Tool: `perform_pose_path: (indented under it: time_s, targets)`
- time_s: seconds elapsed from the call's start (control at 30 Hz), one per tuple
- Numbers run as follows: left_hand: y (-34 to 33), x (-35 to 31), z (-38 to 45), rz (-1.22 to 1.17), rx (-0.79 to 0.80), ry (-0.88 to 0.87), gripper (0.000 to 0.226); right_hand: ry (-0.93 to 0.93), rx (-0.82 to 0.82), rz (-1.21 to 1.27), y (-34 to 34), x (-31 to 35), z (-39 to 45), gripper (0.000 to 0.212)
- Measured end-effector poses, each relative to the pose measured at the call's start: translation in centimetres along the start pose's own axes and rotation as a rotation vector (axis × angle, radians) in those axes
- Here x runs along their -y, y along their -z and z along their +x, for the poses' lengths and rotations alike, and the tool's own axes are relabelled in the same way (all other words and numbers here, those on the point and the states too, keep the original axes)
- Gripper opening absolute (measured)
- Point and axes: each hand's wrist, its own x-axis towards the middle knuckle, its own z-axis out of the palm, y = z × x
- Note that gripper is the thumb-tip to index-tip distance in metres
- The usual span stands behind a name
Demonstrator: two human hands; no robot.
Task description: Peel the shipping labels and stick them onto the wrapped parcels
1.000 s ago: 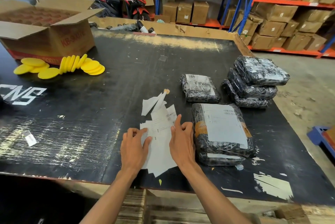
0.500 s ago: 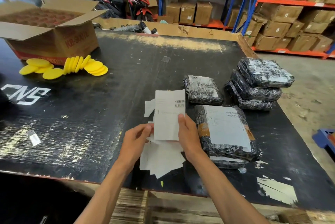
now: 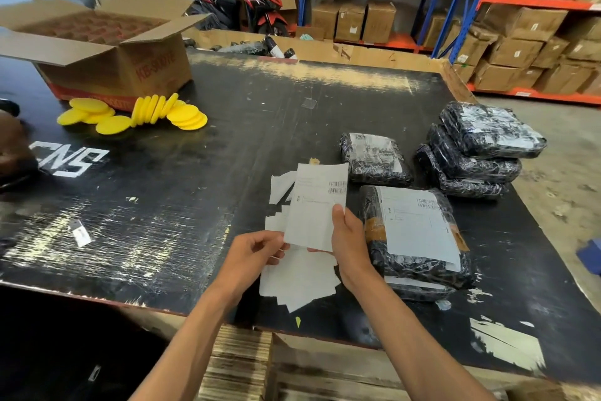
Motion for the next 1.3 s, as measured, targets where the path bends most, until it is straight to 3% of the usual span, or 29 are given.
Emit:
perform_pose_path:
  time_s: [0.17, 0.83, 1.3]
  targets:
    - [-0.1, -2.2, -1.4, -0.151, 0.018, -0.056, 0.019, 0.062, 0.01, -0.008, 0.5, 1.8, -0.1, 0.032]
    - [-1.7, -4.7, -1.4, -0.116, -0.029, -0.143, 0.016, 0.12, 0.033, -0.021, 2.1, 4.3, -0.5, 0.033]
    - [-2.4, -6.7, -0.7, -0.191, 0.044, -0.25, 0.021, 0.123, 0.085, -0.135, 2.6, 4.7, 0.2, 0.027]
